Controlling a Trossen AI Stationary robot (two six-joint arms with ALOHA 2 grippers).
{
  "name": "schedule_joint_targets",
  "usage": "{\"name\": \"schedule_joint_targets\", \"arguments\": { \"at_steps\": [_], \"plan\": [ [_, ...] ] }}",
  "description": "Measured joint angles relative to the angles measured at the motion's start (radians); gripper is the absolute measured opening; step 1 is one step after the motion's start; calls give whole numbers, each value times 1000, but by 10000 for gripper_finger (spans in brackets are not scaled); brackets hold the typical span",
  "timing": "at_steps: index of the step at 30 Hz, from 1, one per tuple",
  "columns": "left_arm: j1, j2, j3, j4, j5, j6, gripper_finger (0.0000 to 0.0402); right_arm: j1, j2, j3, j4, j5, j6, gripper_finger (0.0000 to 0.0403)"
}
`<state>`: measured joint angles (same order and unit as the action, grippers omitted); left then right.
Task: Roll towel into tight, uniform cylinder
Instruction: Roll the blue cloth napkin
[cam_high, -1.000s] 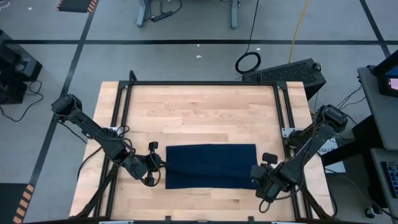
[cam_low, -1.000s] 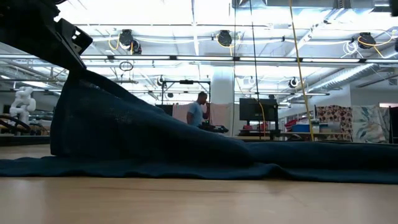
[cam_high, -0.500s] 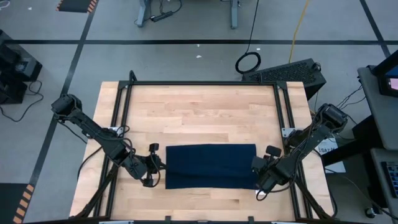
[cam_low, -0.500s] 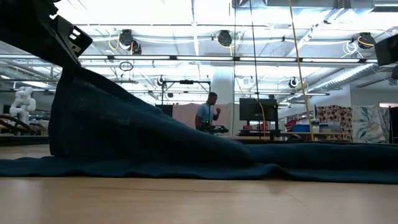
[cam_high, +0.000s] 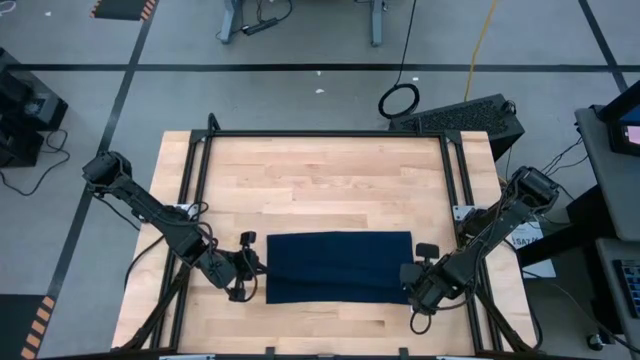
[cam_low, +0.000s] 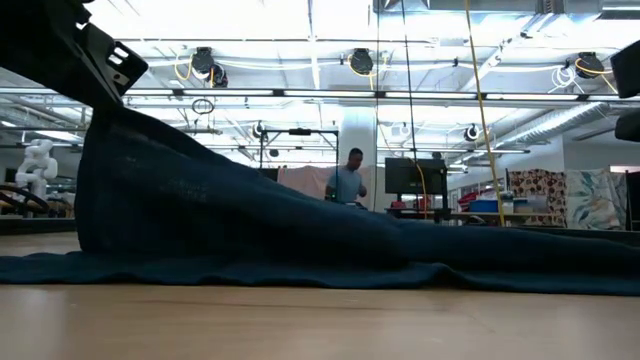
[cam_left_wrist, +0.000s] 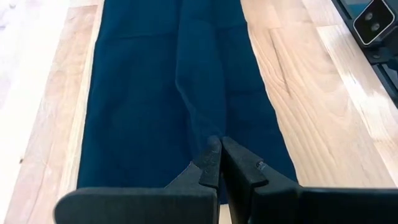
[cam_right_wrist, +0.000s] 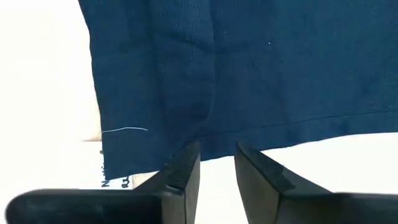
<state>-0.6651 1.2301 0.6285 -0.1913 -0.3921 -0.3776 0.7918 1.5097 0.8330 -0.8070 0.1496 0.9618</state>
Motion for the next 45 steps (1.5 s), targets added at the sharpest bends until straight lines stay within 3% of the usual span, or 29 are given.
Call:
{"name": "schedule_joint_targets", "arguments": {
  "at_steps": [8,15,30,37,45],
  "plan": [
    [-9,0,0,3,26,-7,11,1,0,0,24,-103,-13,74],
    [-51,0,0,44,39,-7,12,3,0,0,39,-125,-28,73],
    [-78,0,0,62,18,-41,148,2,0,1,63,-122,-58,73],
    [-97,35,1,66,9,-116,157,2,0,1,63,-123,-58,73],
    [-80,163,1,126,-43,-134,157,2,-1,39,62,-170,-54,73]
  ]
}}
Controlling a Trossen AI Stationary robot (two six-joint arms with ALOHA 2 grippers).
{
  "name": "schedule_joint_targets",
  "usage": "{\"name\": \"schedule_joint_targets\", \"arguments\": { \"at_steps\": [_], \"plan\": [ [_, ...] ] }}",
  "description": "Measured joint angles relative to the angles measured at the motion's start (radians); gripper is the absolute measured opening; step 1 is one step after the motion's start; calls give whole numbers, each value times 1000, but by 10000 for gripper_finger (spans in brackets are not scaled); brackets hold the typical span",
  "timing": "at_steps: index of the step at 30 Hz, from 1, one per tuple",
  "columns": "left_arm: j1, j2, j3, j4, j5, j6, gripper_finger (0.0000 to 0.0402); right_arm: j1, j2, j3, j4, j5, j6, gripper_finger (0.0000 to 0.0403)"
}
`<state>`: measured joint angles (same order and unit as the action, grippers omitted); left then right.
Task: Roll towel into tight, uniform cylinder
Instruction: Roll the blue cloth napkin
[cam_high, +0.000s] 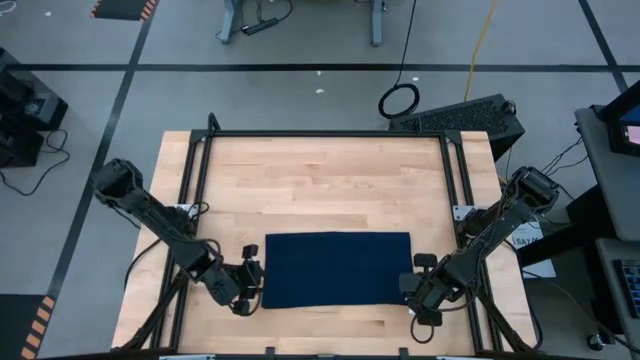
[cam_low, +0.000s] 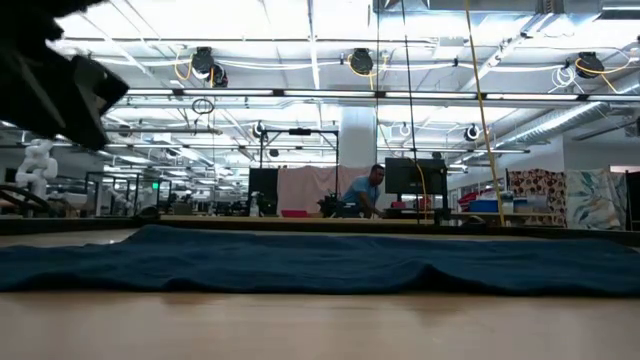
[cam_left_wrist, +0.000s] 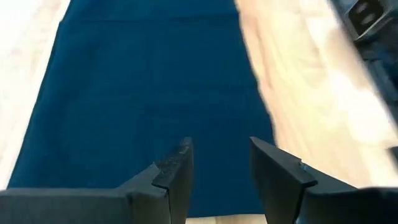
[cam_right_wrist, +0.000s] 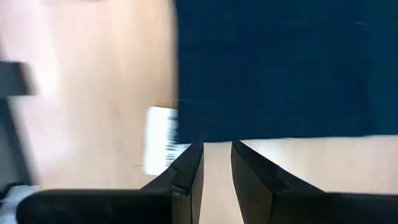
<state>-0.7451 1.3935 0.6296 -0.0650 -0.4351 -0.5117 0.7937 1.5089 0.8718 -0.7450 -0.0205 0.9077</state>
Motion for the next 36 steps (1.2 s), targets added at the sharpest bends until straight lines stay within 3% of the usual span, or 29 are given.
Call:
{"name": "schedule_joint_targets", "arguments": {
  "at_steps": [6,13,23,27,31,36],
  "plan": [
    [25,105,0,67,-2,0,157,19,15,7,108,38,25,59],
    [51,204,0,134,-4,22,157,41,71,6,111,81,65,26],
    [72,211,0,98,-59,30,157,47,177,10,158,37,79,4],
    [122,170,0,104,-138,101,157,47,138,4,134,10,79,4],
    [208,146,0,106,-141,217,157,49,34,5,111,9,89,4],
    [333,148,-1,251,-82,332,157,49,-79,4,78,139,72,4]
  ]
}}
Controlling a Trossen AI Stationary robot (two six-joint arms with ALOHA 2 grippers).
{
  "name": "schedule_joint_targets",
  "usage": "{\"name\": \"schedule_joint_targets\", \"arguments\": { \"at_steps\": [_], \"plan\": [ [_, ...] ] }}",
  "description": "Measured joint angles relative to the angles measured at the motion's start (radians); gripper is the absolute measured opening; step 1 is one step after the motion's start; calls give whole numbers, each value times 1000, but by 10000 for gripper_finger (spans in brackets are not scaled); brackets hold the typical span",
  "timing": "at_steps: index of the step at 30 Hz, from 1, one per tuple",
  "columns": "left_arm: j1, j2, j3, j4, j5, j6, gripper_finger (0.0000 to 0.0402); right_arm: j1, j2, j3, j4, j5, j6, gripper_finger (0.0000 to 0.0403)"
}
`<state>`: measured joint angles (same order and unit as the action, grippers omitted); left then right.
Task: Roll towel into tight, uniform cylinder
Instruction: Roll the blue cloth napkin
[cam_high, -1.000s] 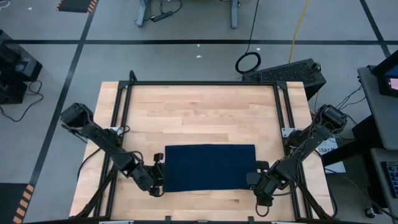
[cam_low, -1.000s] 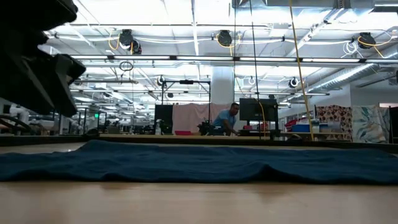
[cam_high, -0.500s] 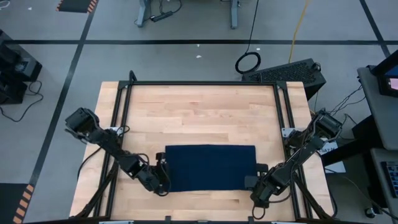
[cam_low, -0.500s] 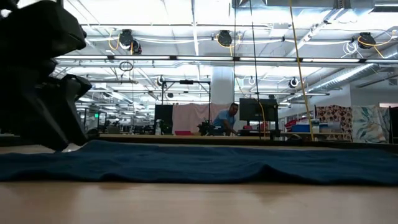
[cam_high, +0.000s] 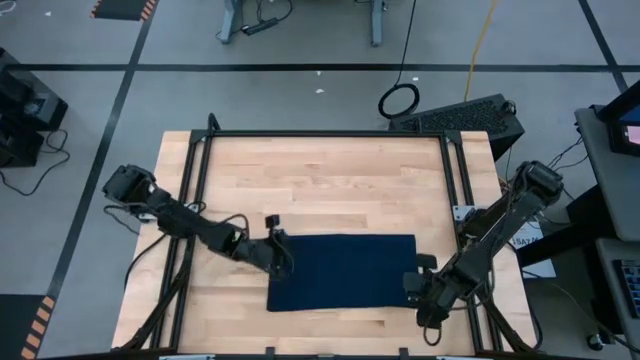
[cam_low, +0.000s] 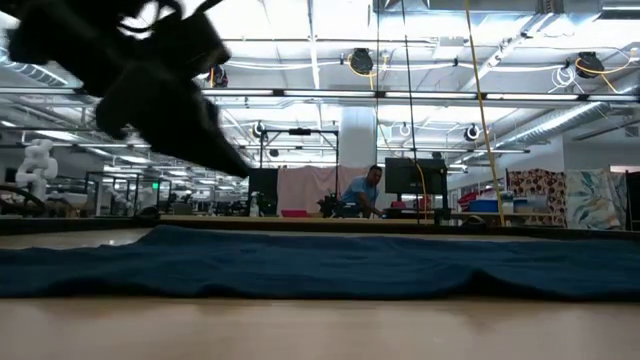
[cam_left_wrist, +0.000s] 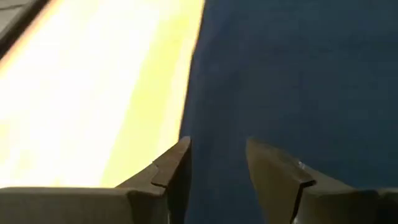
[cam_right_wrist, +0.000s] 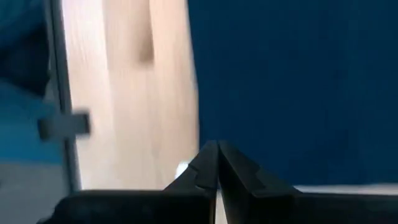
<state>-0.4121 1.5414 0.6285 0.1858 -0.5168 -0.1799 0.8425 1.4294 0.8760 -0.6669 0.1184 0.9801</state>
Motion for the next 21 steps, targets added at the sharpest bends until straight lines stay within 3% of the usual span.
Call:
{"name": "schedule_joint_targets", "arguments": {
  "at_steps": [5,8,12,16,19,21],
  "plan": [
    [69,49,0,177,131,85,156,-8,-31,-11,66,462,-239,4],
    [86,91,0,222,134,88,146,-66,-27,-57,276,562,-465,4],
    [96,151,0,358,136,105,103,-193,-26,-195,633,577,-710,4],
    [117,202,0,511,153,147,46,-360,-25,-394,1043,425,-891,4],
    [141,239,0,548,180,150,10,-488,-18,-520,1282,321,-909,4],
    [155,271,0,540,184,111,6,-551,-3,-589,1385,255,-894,4]
  ]
}}
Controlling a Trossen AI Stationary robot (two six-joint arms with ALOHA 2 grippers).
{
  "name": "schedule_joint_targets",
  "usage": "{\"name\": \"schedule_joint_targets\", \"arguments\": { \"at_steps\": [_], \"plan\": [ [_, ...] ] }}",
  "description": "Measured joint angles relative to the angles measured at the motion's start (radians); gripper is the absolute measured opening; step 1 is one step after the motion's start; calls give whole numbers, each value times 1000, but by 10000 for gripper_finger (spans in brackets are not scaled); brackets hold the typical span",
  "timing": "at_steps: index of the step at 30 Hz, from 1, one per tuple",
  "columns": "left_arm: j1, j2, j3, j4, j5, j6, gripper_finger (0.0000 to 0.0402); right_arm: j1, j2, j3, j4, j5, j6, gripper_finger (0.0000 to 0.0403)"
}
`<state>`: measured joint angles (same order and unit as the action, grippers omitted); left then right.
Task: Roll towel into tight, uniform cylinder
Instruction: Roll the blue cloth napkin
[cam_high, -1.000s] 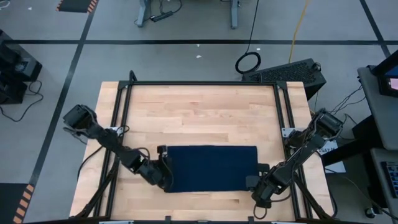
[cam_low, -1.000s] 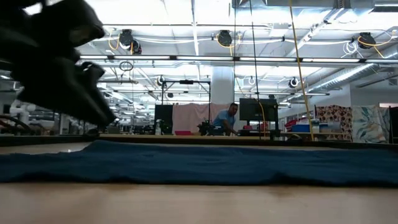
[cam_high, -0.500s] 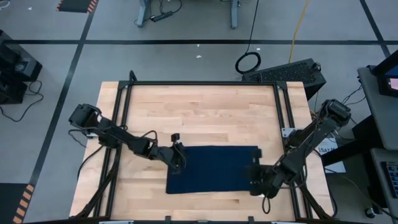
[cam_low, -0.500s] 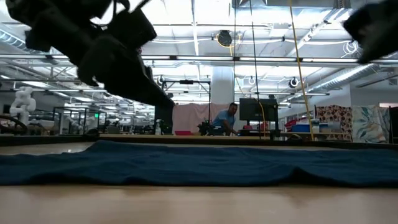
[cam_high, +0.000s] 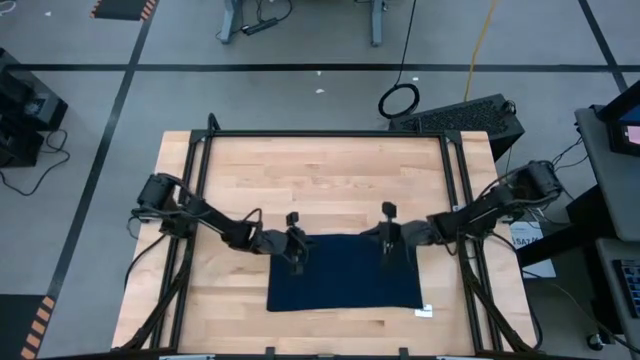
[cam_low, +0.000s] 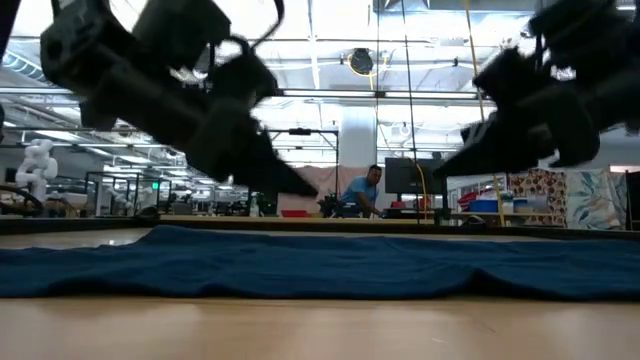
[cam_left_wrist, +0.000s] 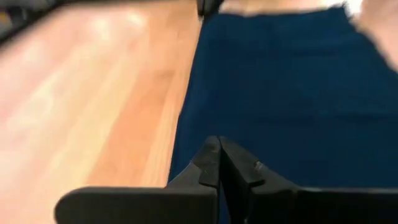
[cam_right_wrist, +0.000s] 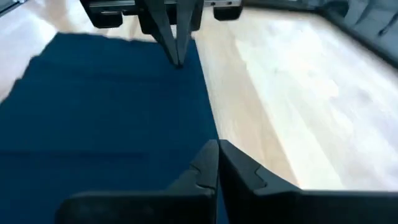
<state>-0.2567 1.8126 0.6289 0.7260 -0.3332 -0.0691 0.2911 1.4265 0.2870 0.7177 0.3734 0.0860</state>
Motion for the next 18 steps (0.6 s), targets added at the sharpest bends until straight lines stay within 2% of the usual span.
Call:
{"name": "schedule_joint_targets", "arguments": {
  "at_steps": [3,5,14,18],
  "plan": [
    [9,53,0,-3,1,-49,11,-49,35,-52,76,-72,20,4],
    [9,82,0,2,0,-77,10,-57,63,-69,67,-92,39,4],
    [8,113,4,-73,-15,-161,7,-57,237,-70,111,-65,61,4],
    [7,60,-1,-123,2,-158,7,-57,305,-69,172,-47,85,4]
  ]
}}
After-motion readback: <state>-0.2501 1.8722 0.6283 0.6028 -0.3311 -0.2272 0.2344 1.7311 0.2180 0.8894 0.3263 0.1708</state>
